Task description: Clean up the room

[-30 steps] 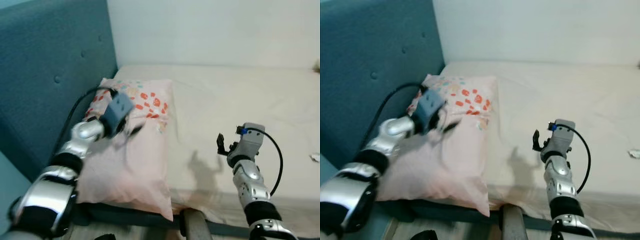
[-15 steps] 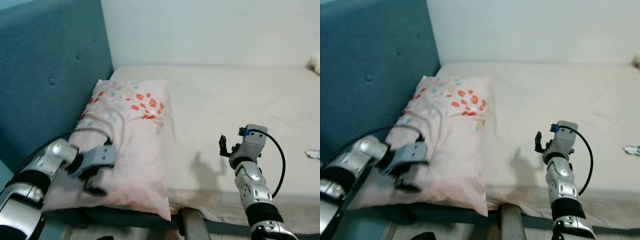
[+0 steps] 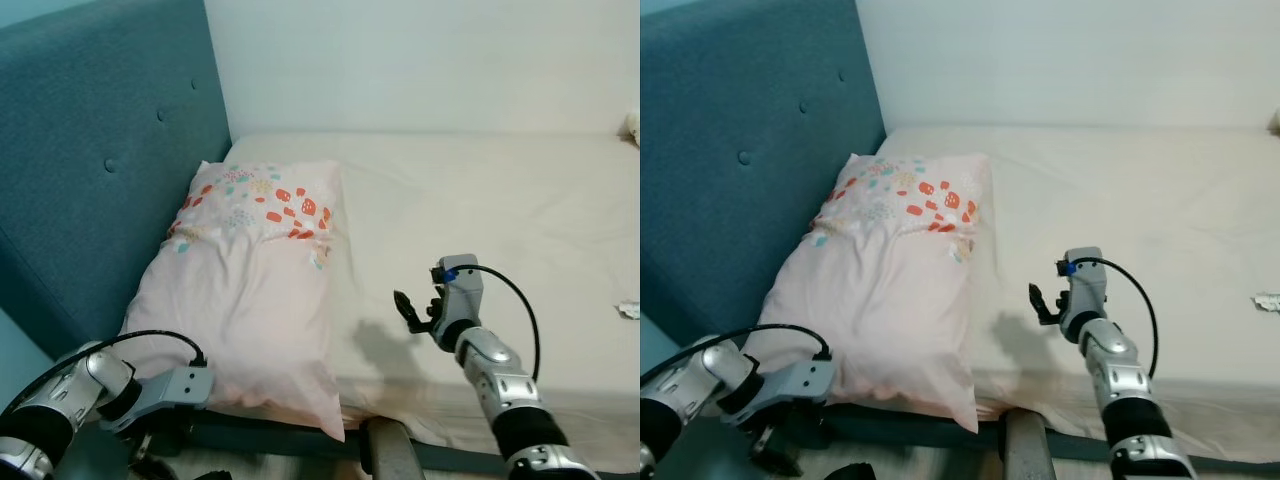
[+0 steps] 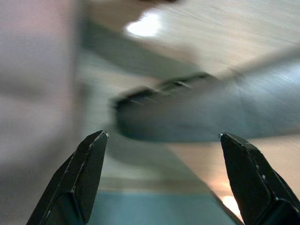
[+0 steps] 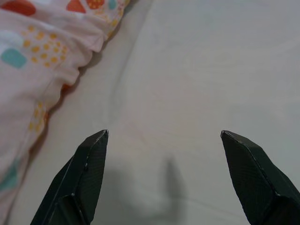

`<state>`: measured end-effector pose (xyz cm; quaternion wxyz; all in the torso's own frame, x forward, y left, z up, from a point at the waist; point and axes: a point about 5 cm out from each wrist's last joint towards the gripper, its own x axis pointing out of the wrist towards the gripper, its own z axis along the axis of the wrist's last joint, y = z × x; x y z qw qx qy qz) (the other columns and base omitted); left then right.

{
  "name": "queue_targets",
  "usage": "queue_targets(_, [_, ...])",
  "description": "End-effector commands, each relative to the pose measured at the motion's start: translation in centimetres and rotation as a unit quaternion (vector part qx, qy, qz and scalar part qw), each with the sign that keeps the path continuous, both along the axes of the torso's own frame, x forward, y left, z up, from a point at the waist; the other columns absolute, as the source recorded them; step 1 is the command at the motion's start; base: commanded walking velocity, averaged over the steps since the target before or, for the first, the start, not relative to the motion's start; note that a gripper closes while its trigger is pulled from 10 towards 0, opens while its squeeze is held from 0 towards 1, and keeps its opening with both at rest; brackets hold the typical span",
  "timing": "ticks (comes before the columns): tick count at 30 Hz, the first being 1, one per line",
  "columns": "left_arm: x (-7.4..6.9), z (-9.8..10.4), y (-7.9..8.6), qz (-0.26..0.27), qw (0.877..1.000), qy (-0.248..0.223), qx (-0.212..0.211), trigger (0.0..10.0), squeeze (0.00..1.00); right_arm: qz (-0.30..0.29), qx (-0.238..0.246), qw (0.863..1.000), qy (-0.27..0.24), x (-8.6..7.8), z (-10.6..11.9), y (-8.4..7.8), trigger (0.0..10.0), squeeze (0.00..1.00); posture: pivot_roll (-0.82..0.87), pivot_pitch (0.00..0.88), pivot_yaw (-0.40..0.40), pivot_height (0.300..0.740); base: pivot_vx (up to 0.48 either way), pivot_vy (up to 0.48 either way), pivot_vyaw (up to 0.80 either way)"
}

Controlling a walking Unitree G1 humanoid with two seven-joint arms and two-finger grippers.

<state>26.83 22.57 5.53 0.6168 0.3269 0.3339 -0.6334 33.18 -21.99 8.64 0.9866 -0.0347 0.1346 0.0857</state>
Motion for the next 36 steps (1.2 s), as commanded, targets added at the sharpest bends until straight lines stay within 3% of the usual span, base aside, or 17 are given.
queue_targets(1, [0.4,0.0,-0.4,0.006,1.0,-0.025,-0.005,10.0,0.0,0.016,-0.006,1.0,0.005,-0.1,0.0,0.4,10.0,0.0,-0.05,0.038,0.02,0.527,0.0,0.0,0.0])
queue_targets(3, [1.3,0.1,-2.1,0.018,0.996,-0.077,-0.036,10.0,0.0,0.055,-0.04,0.998,0.016,-0.7,-0.1,0.3,10.0,0.0,-0.06,0.042,0.019,0.527,0.0,0.0,0.0])
queue_targets(10, [2.2,0.3,-3.2,0.023,0.993,-0.109,-0.031,10.0,0.0,0.163,-0.057,0.984,0.03,-2.1,-0.3,1.7,10.0,0.0,-0.06,0.044,0.023,0.527,0.0,0.0,0.0])
queue_targets(14, [3.5,0.6,-3.8,0.024,0.99,-0.14,0.008,10.0,0.0,0.25,-0.03,0.967,0.047,-3.9,-0.4,3.3,10.0,0.0,-0.07,0.05,0.031,0.527,0.0,0.0,0.0])
queue_targets(20, [3.8,0.4,-3.8,-0.002,0.986,-0.161,0.038,10.0,0.0,0.284,-0.027,0.956,0.061,-5.0,-0.5,3.7,10.0,0.0,-0.08,0.054,0.037,0.527,0.0,0.0,0.0])
queue_targets(22, [4.5,0.6,-3.9,-0.001,0.98,-0.193,0.054,10.0,0.0,0.324,-0.009,0.944,0.065,-6.1,-0.1,4.4,10.0,0.0,-0.08,0.061,0.042,0.527,0.0,0.0,0.0])
queue_targets(23, [4.5,0.6,-3.9,-0.001,0.98,-0.193,0.054,10.0,0.0,0.324,-0.009,0.944,0.065,-6.1,-0.1,4.4,10.0,0.0,-0.08,0.061,0.042,0.527,0.0,0.0,0.0])
queue_targets(25, [6.8,2.1,-4.5,0.039,0.957,-0.278,0.075,10.0,0.0,0.369,0.017,0.927,0.065,-7.2,0.7,5.4,10.0,0.0,-0.09,0.063,0.048,0.527,0.0,0.0,0.0])
queue_targets(26, [6.8,2.1,-4.5,0.039,0.957,-0.278,0.075,10.0,0.0,0.369,0.017,0.927,0.065,-7.2,0.7,5.4,10.0,0.0,-0.09,0.063,0.048,0.527,0.0,0.0,0.0])
queue_targets(27, [8.0,3.2,-4.9,0.057,0.941,-0.322,0.083,10.0,0.0,0.383,0.023,0.921,0.066,-7.6,1.0,5.8,10.0,0.0,-0.09,0.063,0.049,0.527,0.0,0.0,0.0])
queue_targets(28, [8.0,3.2,-4.9,0.057,0.941,-0.322,0.083,10.0,0.0,0.383,0.023,0.921,0.066,-7.6,1.0,5.8,10.0,0.0,-0.09,0.063,0.049,0.527,0.0,0.0,0.0])
queue_targets(30, [10.6,6.4,-5.8,0.089,0.903,-0.409,0.097,10.0,0.0,0.404,0.029,0.911,0.073,-8.4,1.3,6.2,10.0,0.0,-0.1,0.064,0.058,0.527,0.0,0.0,0.0])
queue_targets(32, [11.9,8.3,-6.5,0.107,0.883,-0.447,0.094,10.0,0.0,0.411,0.03,0.908,0.078,-8.8,1.3,6.3,10.0,0.0,-0.1,0.064,0.059,0.527,0.0,0.0,0.0])
queue_targets(36, [12.2,8.9,-6.8,0.114,0.878,-0.455,0.09,10.0,0.0,0.412,0.03,0.907,0.08,-8.9,1.3,6.3,10.0,0.0,-0.1,0.064,0.059,0.527,0.0,0.0,0.0])
